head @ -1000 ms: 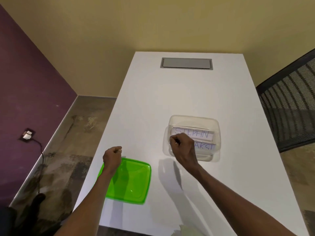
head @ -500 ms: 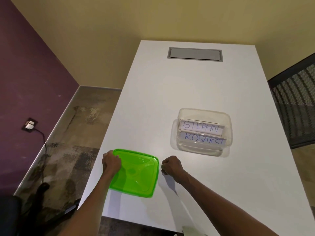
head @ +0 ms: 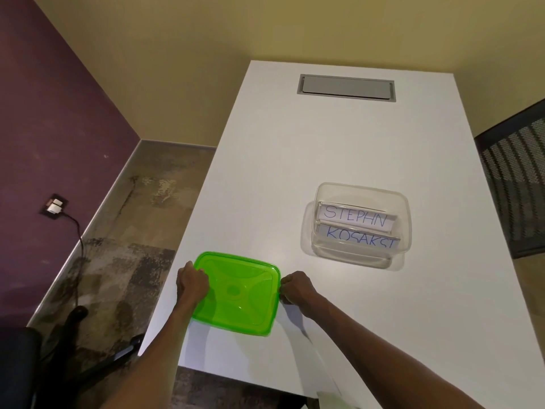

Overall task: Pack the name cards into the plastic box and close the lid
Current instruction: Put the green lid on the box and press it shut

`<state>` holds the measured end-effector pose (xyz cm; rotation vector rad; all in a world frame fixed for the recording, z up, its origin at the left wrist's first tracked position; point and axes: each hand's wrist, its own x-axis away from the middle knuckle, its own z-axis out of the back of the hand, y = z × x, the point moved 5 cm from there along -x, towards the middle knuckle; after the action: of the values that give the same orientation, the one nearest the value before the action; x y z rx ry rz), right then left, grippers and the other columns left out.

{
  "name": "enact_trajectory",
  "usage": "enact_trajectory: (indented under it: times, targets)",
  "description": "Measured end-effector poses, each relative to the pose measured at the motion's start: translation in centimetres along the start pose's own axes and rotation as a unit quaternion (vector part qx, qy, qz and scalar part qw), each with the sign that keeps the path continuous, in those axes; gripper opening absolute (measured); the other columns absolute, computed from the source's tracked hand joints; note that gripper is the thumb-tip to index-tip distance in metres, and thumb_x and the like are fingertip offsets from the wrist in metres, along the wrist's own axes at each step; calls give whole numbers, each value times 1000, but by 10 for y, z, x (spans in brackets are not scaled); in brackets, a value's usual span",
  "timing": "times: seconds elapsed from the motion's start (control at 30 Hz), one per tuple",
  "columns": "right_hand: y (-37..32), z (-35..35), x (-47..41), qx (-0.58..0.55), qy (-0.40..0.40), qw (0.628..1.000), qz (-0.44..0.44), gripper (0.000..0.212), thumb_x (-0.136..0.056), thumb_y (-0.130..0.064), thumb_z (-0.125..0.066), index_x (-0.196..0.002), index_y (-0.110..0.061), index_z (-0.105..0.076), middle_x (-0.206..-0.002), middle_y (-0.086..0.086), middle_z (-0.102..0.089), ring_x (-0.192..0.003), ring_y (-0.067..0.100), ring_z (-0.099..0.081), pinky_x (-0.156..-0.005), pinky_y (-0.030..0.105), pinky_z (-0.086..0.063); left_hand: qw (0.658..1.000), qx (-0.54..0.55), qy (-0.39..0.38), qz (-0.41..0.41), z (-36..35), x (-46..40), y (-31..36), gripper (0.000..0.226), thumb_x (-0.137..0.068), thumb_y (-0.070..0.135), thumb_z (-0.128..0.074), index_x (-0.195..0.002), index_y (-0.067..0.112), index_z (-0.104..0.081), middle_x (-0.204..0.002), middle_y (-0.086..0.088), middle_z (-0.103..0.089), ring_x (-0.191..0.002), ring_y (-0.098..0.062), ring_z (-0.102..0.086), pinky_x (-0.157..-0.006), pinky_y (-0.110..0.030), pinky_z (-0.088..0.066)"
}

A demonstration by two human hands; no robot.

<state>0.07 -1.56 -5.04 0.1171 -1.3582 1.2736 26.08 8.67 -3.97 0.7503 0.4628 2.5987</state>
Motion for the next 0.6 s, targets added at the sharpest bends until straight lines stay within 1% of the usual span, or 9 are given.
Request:
enact_trajectory:
  times: [0.03, 0.07, 0.13, 0.2, 0.27, 0.37, 0.47, 0.5, 0.6]
  targets:
    - [-2, 2, 0, 4, 19, 1000, 9, 14, -72, 5, -57, -79, 12, -67, -69, 17, -56, -68, 22, -54, -62, 33, -43, 1000, 7, -7, 0, -1, 0, 1, 34, -94, -3, -45, -126, -17, -44, -106, -35, -57, -120, -44, -48, -89, -24, -40]
    - [-4, 4, 1, 6, 31, 999, 17, 15, -70, 5, -57, -78, 13, -67, -66, 18, -55, -66, 21, -52, -60, 33, -41, 1000, 16, -8, 1, -1, 1, 2, 33, -95, -3, -44, -125, -16, -46, -99, -31, -58, -119, -44, -48, -86, -19, -41]
    - [-7, 9, 2, -3, 48, 998, 33, 14, -70, 3, -59, -78, 10, -70, -65, 18, -58, -66, 20, -54, -62, 37, -48, 1000, 17, 9, 11, 3, 3, 9, 28, -94, 4, -44, -118, -8, -54, -108, -30, -59, -112, -43, -54, -90, -33, -46]
    - [-11, 16, 3, -18, 68, 996, 49, 15, -71, 1, -62, -82, 7, -71, -70, 20, -64, -69, 20, -56, -73, 45, -55, 999, 22, 29, 15, 8, 6, 20, 25, -93, 6, -44, -112, -4, -58, -113, -29, -59, -107, -42, -56, -89, -43, -48]
    - [-16, 27, 5, -38, 89, 993, 65, 20, -71, 1, -65, -89, 4, -73, -80, 20, -70, -74, 20, -59, -81, 48, -55, 999, 33, 43, -1, 13, 7, 34, 25, -93, 5, -43, -111, -3, -58, -113, -28, -58, -107, -42, -56, -90, -45, -47]
    - [-27, 45, 12, -65, 119, 987, 87, 30, -72, -2, -67, -101, -3, -74, -99, 20, -73, -88, 25, -65, -89, 45, -55, 996, 56, 67, -27, 22, 6, 55, 26, -93, 4, -43, -113, -4, -58, -115, -29, -58, -109, -41, -55, -92, -45, -46]
    - [-37, 65, 20, -70, 149, 979, 117, 28, -72, -2, -67, -99, -5, -75, -98, 17, -74, -94, 30, -68, -86, 42, -55, 993, 72, 74, -63, 27, 3, 77, 33, -95, 0, -45, -125, -11, -52, -125, -33, -54, -118, -40, -51, -97, -40, -38]
    - [-40, 72, 23, -72, 161, 976, 126, 28, -72, -2, -68, -99, -4, -75, -98, 15, -74, -94, 29, -68, -86, 41, -55, 992, 82, 75, -66, 28, 4, 84, 33, -95, -1, -45, -124, -12, -53, -124, -34, -55, -117, -41, -52, -94, -37, -40]
    - [-47, 97, 29, -77, 188, 969, 143, 30, -73, -3, -70, -102, -5, -75, -98, 13, -75, -94, 25, -69, -88, 37, -54, 987, 118, 85, -66, 31, 12, 109, 27, -92, -1, -46, -111, -14, -59, -111, -35, -60, -105, -45, -56, -78, -24, -46]
